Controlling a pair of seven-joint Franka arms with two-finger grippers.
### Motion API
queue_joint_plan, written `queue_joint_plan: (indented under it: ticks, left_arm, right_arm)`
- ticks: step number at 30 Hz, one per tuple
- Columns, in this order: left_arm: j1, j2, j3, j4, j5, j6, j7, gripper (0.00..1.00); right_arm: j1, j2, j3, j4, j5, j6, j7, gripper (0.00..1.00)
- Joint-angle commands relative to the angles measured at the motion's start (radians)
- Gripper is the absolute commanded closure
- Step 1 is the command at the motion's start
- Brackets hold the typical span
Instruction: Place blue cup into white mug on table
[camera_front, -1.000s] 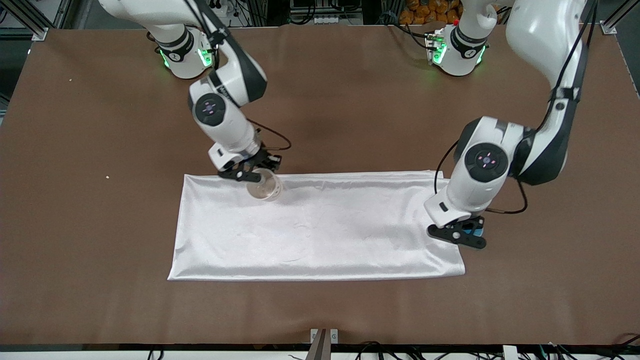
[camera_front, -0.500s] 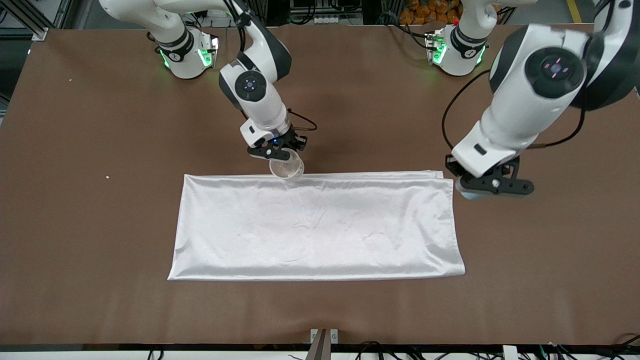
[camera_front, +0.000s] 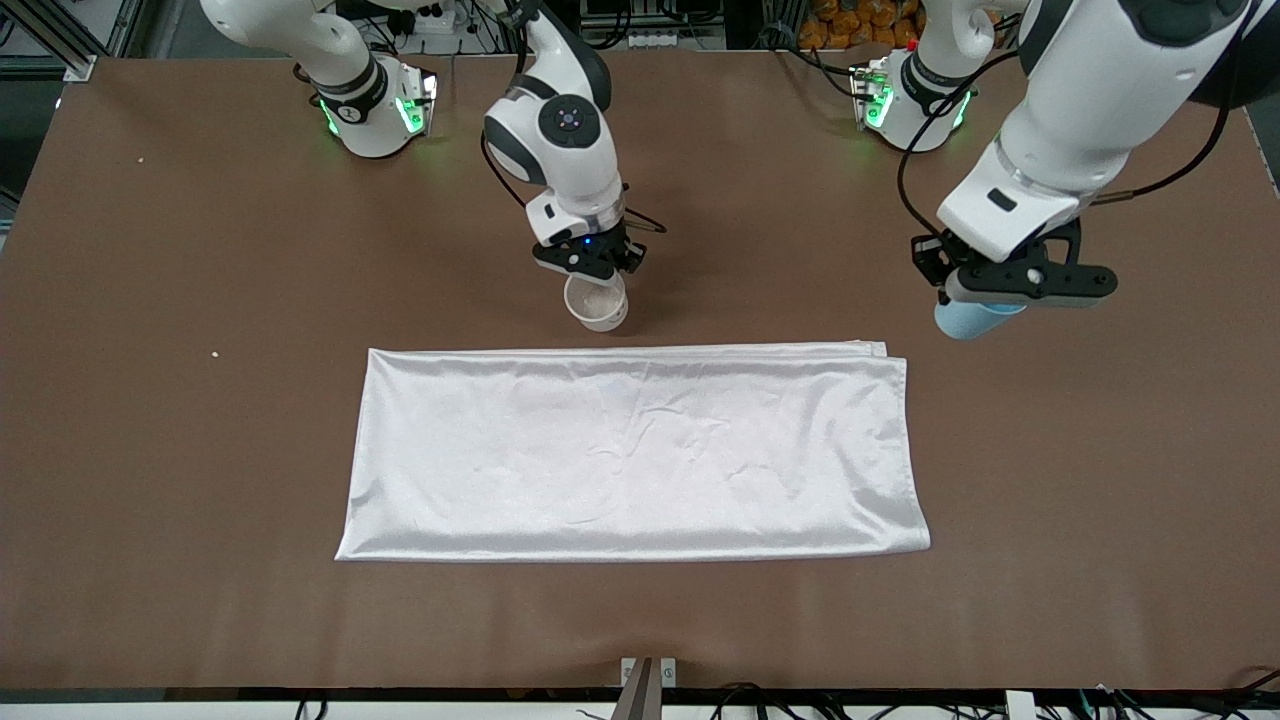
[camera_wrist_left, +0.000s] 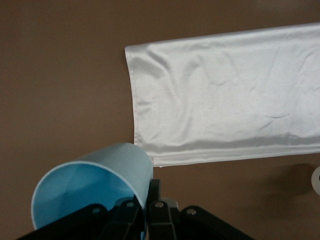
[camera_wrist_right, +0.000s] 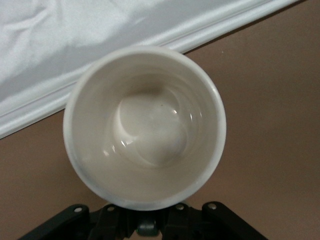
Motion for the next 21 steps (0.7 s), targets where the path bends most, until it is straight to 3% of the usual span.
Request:
queue_joint_plan:
  ticks: [1, 16, 18, 21]
  left_arm:
    - [0.014, -0.06, -0.005, -0.055, -0.025, -0.015, -0.039, 1.0]
    - [0.018, -0.083, -0.006, -0.093, -0.07, -0.012, -0.042, 1.0]
    - [0.018, -0.086, -0.006, -0.103, -0.071, -0.012, -0.041, 1.0]
    - [0.018, -0.103, -0.006, -0.121, -0.071, -0.011, -0.041, 1.0]
  right_arm:
    - [0.038, 0.026, -0.007, -0.003, -0.07, 0.038, 0.136, 1.0]
    - [0.093, 0.061, -0.007, 0.001, -0.072, 0.054, 0.219, 0.96]
    - [0.094, 0.064, -0.007, 0.001, -0.072, 0.055, 0.231, 0.89]
    - [0.096, 0.066, -0.007, 0.001, -0.072, 0.058, 0.251, 0.68]
